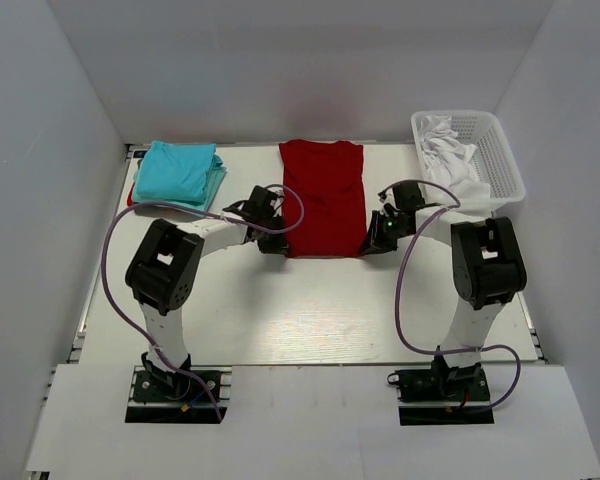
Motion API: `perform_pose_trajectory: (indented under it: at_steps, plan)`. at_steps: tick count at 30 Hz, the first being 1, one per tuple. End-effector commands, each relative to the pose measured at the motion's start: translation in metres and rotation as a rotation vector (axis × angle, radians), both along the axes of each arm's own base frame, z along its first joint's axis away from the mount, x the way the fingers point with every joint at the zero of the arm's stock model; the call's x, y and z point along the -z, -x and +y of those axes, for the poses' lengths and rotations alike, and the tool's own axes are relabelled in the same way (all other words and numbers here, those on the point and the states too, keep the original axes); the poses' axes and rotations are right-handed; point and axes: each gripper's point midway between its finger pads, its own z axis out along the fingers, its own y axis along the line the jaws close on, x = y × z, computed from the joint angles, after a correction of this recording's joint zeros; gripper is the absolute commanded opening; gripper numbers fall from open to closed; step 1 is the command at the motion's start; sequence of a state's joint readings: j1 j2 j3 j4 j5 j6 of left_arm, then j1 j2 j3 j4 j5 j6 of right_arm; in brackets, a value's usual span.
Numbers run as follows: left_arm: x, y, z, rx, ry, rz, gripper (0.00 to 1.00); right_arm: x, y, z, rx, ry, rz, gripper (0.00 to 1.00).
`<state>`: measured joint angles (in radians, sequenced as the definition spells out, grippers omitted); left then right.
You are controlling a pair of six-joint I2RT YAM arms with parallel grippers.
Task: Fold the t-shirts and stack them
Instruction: Grab one side of the 2/3 rectangular tshirt with both arms, then fold the long partially folded tshirt into a neat square
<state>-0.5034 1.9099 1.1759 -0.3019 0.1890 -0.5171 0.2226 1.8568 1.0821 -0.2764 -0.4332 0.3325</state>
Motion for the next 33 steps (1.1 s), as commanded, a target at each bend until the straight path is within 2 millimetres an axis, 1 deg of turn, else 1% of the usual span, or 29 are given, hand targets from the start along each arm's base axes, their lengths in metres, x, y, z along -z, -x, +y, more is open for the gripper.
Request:
perform_pose_trajectory:
  at_steps: [1, 4, 5, 6, 7, 8, 9, 10, 11, 12, 13, 14, 15, 17, 18, 19, 20, 21, 22, 23, 24, 26, 27, 28, 29, 30, 31, 32, 33]
  plan:
    - [0.01, 0.005, 0.005, -0.013, -0.053, 0.022, 0.0, -0.003, -0.001, 0.003, 0.003, -0.018, -0.004, 0.0]
    - [-0.011, 0.001, 0.002, -0.024, -0.025, -0.013, 0.0, -0.017, 0.007, 0.003, -0.003, -0.025, -0.013, 0.0]
    - [-0.024, 0.006, 0.003, -0.016, -0.006, -0.02, 0.0, -0.027, 0.012, 0.003, -0.012, -0.029, -0.02, 0.0]
    - [-0.031, 0.013, 0.003, -0.007, 0.004, -0.013, 0.0, -0.038, 0.018, 0.002, -0.016, -0.036, -0.03, 0.0]
    - [-0.035, 0.027, -0.001, 0.011, 0.032, 0.011, 0.0, -0.034, 0.038, 0.0, -0.021, -0.034, 0.021, 0.0]
    - [-0.055, 0.033, -0.002, 0.018, 0.07, -0.006, 0.0, -0.049, 0.045, 0.0, -0.027, -0.058, 0.002, 0.0]
    - [-0.063, 0.04, -0.002, 0.031, 0.089, -0.001, 0.0, -0.054, 0.068, 0.0, -0.052, -0.077, 0.02, 0.0]
    - [-0.068, 0.057, -0.003, 0.046, 0.102, 0.039, 0.0, -0.07, 0.079, -0.001, -0.059, -0.084, 0.002, 0.0]
    - [-0.074, 0.066, 0.0, 0.054, 0.107, 0.055, 0.0, -0.074, 0.087, -0.004, -0.062, -0.085, 0.002, 0.0]
    - [-0.083, 0.075, -0.001, 0.06, 0.121, 0.064, 0.0, -0.091, 0.1, -0.009, -0.064, -0.081, -0.037, 0.0]
    - [-0.102, 0.087, 0.003, 0.06, 0.138, 0.063, 0.0, -0.095, 0.109, -0.013, -0.057, -0.07, -0.016, 0.0]
    - [-0.112, 0.093, 0.004, 0.071, 0.156, 0.061, 0.0, -0.102, 0.114, -0.015, -0.061, -0.065, -0.025, 0.0]
    - [-0.121, 0.1, 0.003, 0.088, 0.181, 0.063, 0.0, -0.121, 0.118, -0.017, -0.059, -0.066, -0.068, 0.0]
    - [-0.148, 0.106, 0.001, 0.105, 0.233, 0.032, 0.0, -0.133, 0.126, -0.017, -0.058, -0.079, -0.06, 0.0]
    - [-0.155, 0.109, -0.002, 0.119, 0.25, 0.039, 0.0, -0.143, 0.127, -0.017, -0.053, -0.087, -0.073, 0.0]
    - [-0.173, 0.106, -0.005, 0.13, 0.275, 0.007, 0.0, -0.151, 0.127, -0.016, -0.04, -0.095, -0.071, 0.0]
    - [-0.181, 0.106, -0.008, 0.148, 0.287, -0.003, 0.0, -0.16, 0.123, -0.015, -0.035, -0.098, -0.088, 0.0]
    - [-0.189, 0.105, -0.012, 0.174, 0.309, -0.01, 0.0, -0.163, 0.123, -0.016, -0.026, -0.098, -0.086, 0.0]
    - [-0.205, 0.101, -0.016, 0.195, 0.328, -0.049, 0.0, -0.174, 0.118, -0.015, -0.012, -0.106, -0.105, 0.0]
    - [-0.205, 0.098, -0.018, 0.196, 0.328, -0.05, 0.0, -0.177, 0.116, -0.016, -0.005, -0.105, -0.116, 0.0]
    - [-0.213, 0.093, -0.021, 0.207, 0.332, -0.073, 0.0, -0.181, 0.113, -0.016, 0.01, -0.107, -0.131, 0.0]
    - [-0.209, 0.081, -0.025, 0.205, 0.319, -0.083, 0.0, -0.19, 0.104, -0.02, 0.047, -0.092, -0.169, 0.0]
    - [-0.215, 0.071, -0.029, 0.2, 0.323, -0.113, 0.0, -0.192, 0.099, -0.021, 0.059, -0.088, -0.19, 0.0]
    - [-0.216, 0.065, -0.032, 0.209, 0.323, -0.129, 0.0, -0.191, 0.096, -0.023, 0.072, -0.083, -0.194, 0.0]
    - [-0.208, 0.055, -0.034, 0.198, 0.316, -0.117, 0.0, -0.188, 0.094, -0.024, 0.09, -0.082, -0.183, 0.0]
    - [-0.214, 0.046, -0.039, 0.201, 0.328, -0.141, 0.0, -0.189, 0.087, -0.023, 0.097, -0.085, -0.208, 0.0]
    - [-0.211, 0.04, -0.039, 0.191, 0.324, -0.138, 0.0, -0.185, 0.082, -0.026, 0.109, -0.083, -0.205, 0.0]
    - [-0.198, 0.028, -0.038, 0.162, 0.288, -0.13, 0.0, -0.181, 0.078, -0.025, 0.121, -0.084, -0.191, 0.0]
    - [-0.202, 0.02, -0.039, 0.159, 0.271, -0.145, 0.0, -0.179, 0.069, -0.023, 0.12, -0.093, -0.2, 0.0]
